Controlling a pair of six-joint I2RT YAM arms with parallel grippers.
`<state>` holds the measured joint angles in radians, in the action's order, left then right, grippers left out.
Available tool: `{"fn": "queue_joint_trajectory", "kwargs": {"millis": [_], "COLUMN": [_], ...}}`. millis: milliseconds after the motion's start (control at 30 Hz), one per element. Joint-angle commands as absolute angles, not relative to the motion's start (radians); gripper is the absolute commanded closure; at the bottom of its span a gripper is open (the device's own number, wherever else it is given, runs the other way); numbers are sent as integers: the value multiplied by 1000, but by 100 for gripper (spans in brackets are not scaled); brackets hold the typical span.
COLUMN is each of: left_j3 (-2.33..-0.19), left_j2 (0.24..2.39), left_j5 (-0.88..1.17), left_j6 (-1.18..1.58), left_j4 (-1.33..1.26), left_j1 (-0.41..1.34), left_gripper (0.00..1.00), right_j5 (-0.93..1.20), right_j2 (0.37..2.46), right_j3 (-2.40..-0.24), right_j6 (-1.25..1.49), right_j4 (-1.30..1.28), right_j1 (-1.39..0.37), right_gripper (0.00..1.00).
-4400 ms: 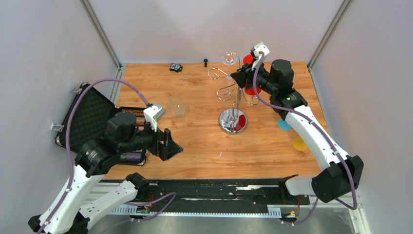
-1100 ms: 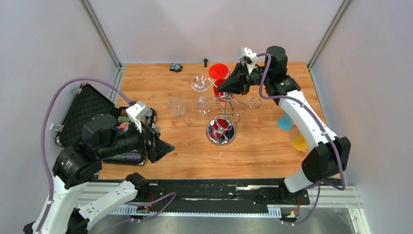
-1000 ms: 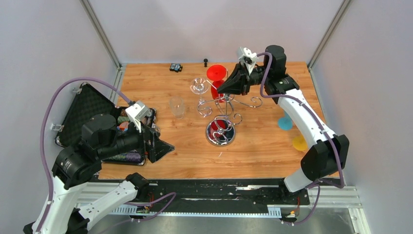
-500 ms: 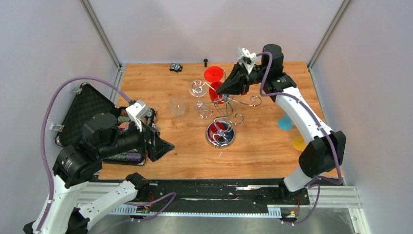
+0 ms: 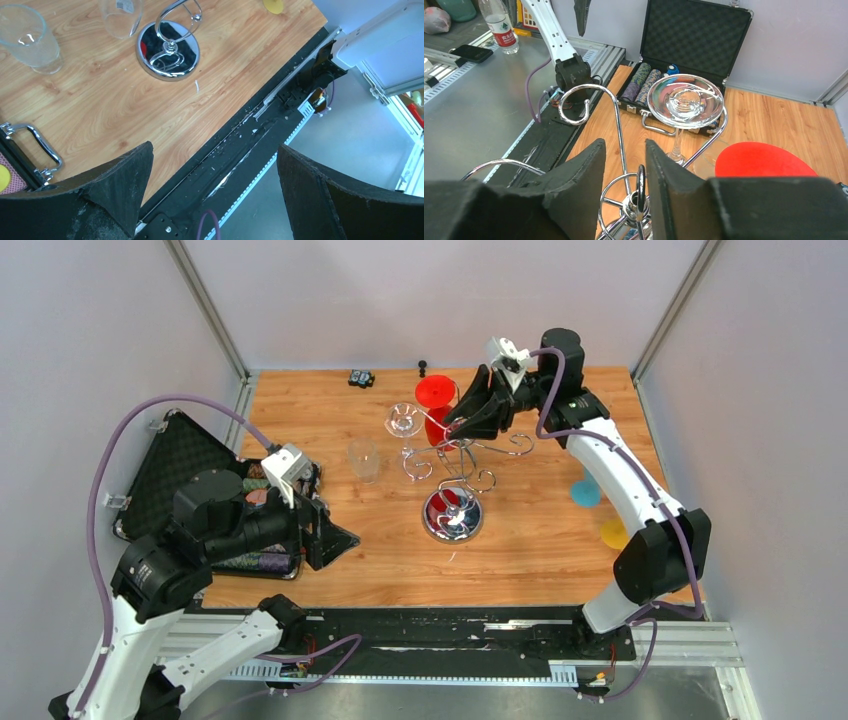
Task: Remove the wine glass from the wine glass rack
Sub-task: Adjust the wine rack at the center of the board, then pick up the wine glass from the wine rack.
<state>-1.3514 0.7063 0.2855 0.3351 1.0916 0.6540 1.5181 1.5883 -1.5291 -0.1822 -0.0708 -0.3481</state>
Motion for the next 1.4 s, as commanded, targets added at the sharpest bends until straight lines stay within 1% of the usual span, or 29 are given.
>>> {"fn": "queue_joint_trajectory", "kwargs": {"millis": [0,100,300,433,633,733,967,1200,1267,1367], "left_j3": [-1392,-1404,-1426,-1451,-1486,-1505,-1535,-1563,-1567,-1569], "left_j2": [730,741,770,807,867,893,963,1033,1054,1077], "left_j5": [281,278,256,224,182,173,170,206,241,268], "left_j6": [328,324,326,343,398,430,497,512,511,503], "left_j4": [1086,1084,1062,1049,979,933,845,770,751,725], "left_j1": [658,658,658,658,658,658,655,617,591,567], "left_gripper": [0,0,0,0,0,0,0,1,4,5], "right_j5": [1627,1579,1415,1284,1149,1085,950,921,915,913], "right_j2": [1572,1560,1510,1464,1381,1327,1200,1087,1057,1014], "right_j3": [-1590,-1608,-1612,-1616,-1598,-1558,-1455,-1346,-1324,-1293], "right_j6": [-230,-225,-214,-133,-23,33,95,129,143,158], "right_j4": [-26,-25,-24,-24,-24,-28,-45,-46,-47,-48], "right_j1": [-346,-346,-346,-345,-346,-345,-345,-347,-347,-347], "right_gripper": [61,56,47,41,39,34,37,37,37,37]}}
